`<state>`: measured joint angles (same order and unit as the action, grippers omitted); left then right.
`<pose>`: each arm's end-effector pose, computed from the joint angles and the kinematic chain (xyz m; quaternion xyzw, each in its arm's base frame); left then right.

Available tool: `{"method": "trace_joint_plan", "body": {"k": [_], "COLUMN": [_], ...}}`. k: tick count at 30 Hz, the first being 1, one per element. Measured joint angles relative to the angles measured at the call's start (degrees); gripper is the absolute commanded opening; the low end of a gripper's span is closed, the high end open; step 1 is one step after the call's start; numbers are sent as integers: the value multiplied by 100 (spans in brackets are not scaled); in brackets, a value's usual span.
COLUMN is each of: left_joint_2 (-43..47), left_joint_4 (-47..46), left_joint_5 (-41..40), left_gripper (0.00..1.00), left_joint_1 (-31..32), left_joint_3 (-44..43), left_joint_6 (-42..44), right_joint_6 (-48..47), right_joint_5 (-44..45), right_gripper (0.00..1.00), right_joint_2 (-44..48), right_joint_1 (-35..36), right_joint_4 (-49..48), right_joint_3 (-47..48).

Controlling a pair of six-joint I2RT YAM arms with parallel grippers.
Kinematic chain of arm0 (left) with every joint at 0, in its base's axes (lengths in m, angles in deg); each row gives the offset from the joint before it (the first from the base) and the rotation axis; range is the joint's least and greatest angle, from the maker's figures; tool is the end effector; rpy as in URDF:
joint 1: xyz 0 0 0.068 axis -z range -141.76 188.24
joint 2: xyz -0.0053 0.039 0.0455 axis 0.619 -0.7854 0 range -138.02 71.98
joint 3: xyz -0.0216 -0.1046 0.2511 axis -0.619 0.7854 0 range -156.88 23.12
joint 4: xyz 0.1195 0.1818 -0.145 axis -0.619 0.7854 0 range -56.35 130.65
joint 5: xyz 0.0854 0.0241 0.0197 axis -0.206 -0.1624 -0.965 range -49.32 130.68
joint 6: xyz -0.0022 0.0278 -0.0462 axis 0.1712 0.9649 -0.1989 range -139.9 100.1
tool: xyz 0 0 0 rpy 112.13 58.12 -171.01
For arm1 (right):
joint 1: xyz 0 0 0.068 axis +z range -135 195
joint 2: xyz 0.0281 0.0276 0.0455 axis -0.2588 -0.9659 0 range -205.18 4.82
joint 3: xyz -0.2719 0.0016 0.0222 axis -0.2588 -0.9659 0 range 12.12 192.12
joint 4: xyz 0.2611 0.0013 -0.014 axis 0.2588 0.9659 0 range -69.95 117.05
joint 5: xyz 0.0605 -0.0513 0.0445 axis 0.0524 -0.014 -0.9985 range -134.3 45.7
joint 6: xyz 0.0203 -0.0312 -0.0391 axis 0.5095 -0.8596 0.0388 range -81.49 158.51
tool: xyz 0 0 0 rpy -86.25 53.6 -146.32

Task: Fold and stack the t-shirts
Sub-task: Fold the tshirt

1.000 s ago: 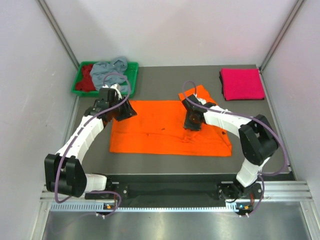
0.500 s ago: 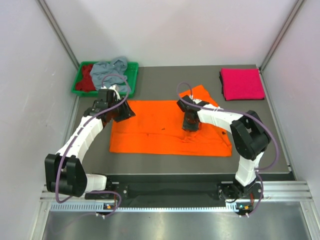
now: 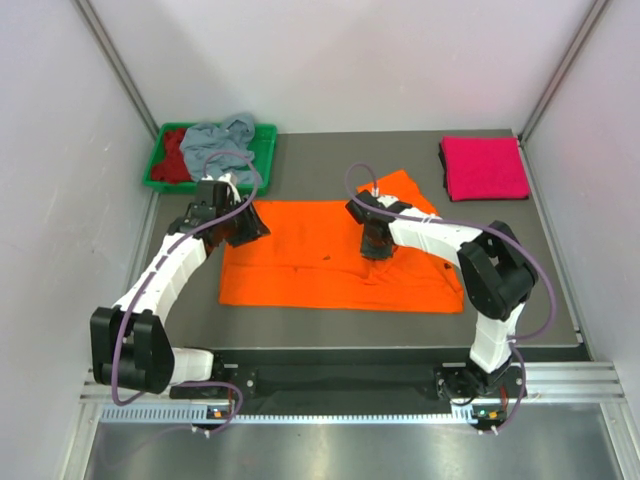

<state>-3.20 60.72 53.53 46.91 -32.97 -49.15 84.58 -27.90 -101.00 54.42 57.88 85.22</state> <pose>0.2745 -0.0499 0.2670 -0.1236 0.9145 -0.2187 0.3171 0.2895 0.2251 0.1835 0.0806 0.9725 0.0102 0.2182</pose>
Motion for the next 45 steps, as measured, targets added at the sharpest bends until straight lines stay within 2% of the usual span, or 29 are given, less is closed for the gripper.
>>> {"method": "trace_joint_plan", "body": {"k": [7, 13, 16, 22, 24, 30, 34, 39, 45], "left_joint_2": [-35, -50, -74, -109, -109, -111, -216, -848, -1274], "left_joint_4": [-9, -17, -37, -48, -48, -70, -120, -125, 33], "left_joint_5": [44, 81, 118, 127, 144, 361, 435, 358, -269], "left_gripper": [45, 45, 45, 45, 45, 46, 46, 45, 43], "left_joint_1": [0, 0, 0, 0, 0, 0, -2, -120, -437], "left_joint_3": [129, 149, 162, 190, 190, 260, 374, 380, 516], "left_joint_6": [-57, -61, -68, -79, -83, -166, -275, -570, -984], "right_joint_6": [-59, -125, -153, -243, -280, -382, -529, -831, -1043], "right_joint_5": [37, 42, 2, -153, -201, -372, -461, -629, -715], "right_gripper": [13, 20, 28, 32, 33, 26, 22, 21, 20], "right_joint_2": [-42, -127, -131, -120, -87, 352, 763, 942, 960], "right_joint_1": [175, 260, 280, 304, 317, 240, -31, -741, -1364], "right_joint_4": [4, -11, -22, -33, -31, -9, -76, -188, -315], "right_joint_3": [243, 278, 278, 278, 282, 273, 208, -149, -852]}}
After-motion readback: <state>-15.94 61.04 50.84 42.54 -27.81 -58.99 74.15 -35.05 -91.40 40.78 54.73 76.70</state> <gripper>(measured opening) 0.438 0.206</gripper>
